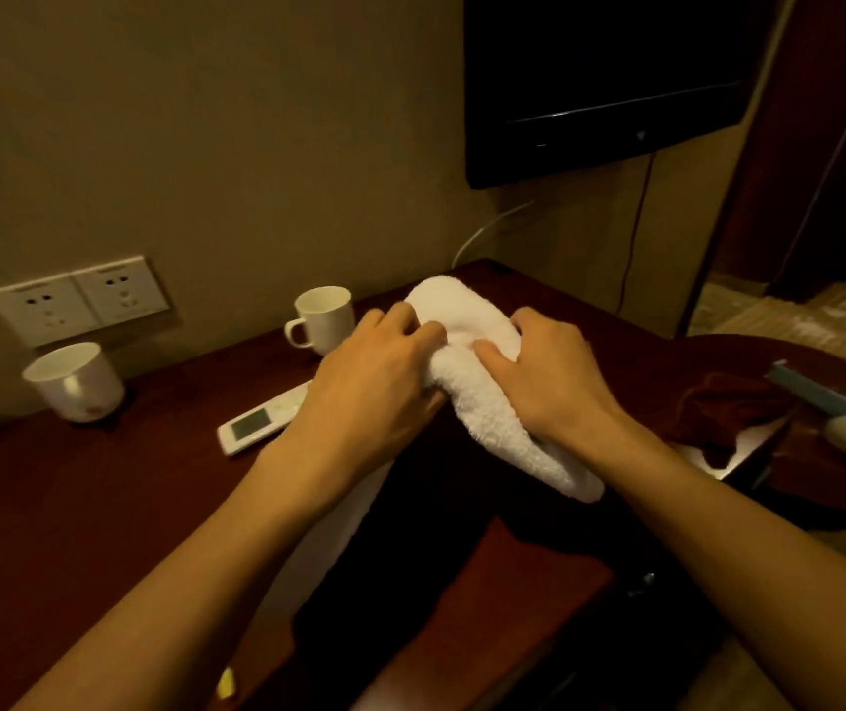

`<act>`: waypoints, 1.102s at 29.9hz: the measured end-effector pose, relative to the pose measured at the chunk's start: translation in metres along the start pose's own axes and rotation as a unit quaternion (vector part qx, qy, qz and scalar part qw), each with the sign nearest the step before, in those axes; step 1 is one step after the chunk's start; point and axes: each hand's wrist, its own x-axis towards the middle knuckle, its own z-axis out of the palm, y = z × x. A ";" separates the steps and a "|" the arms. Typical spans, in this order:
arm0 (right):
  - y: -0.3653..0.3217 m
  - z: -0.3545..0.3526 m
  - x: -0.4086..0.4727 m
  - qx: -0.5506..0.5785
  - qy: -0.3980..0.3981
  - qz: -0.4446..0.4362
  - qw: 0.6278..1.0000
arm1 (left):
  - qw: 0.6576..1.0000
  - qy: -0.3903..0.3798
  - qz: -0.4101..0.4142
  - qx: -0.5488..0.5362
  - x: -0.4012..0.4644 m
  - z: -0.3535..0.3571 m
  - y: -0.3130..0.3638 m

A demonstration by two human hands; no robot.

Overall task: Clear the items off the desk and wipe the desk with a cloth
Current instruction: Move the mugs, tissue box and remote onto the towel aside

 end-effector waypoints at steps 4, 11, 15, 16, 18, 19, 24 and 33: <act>0.034 -0.015 0.048 -0.007 0.028 -0.014 0.999 | 1.000 0.010 0.021 0.006 0.058 0.017 0.008; 0.080 -0.014 0.130 -0.028 0.052 -0.032 0.998 | 0.998 0.028 0.035 0.052 0.145 0.053 0.000; 0.111 -0.008 0.166 -0.040 0.055 -0.017 0.998 | 0.996 0.029 0.048 0.073 0.189 0.081 -0.003; 0.119 -0.006 0.172 -0.045 0.055 -0.009 0.997 | 0.996 0.022 0.049 0.073 0.198 0.091 -0.003; 0.136 0.001 0.183 -0.052 0.051 0.014 0.997 | 0.996 0.007 0.048 0.078 0.212 0.110 -0.002; 0.145 0.004 0.186 -0.056 0.047 0.025 0.997 | 0.996 0.000 0.048 0.081 0.217 0.120 -0.002; 0.179 0.027 0.184 -0.077 0.007 0.064 0.995 | 0.992 -0.043 0.048 0.105 0.226 0.159 0.000; 0.191 0.037 0.163 -0.103 -0.030 0.097 0.989 | 0.961 -0.272 -0.024 -0.032 0.234 0.164 -0.003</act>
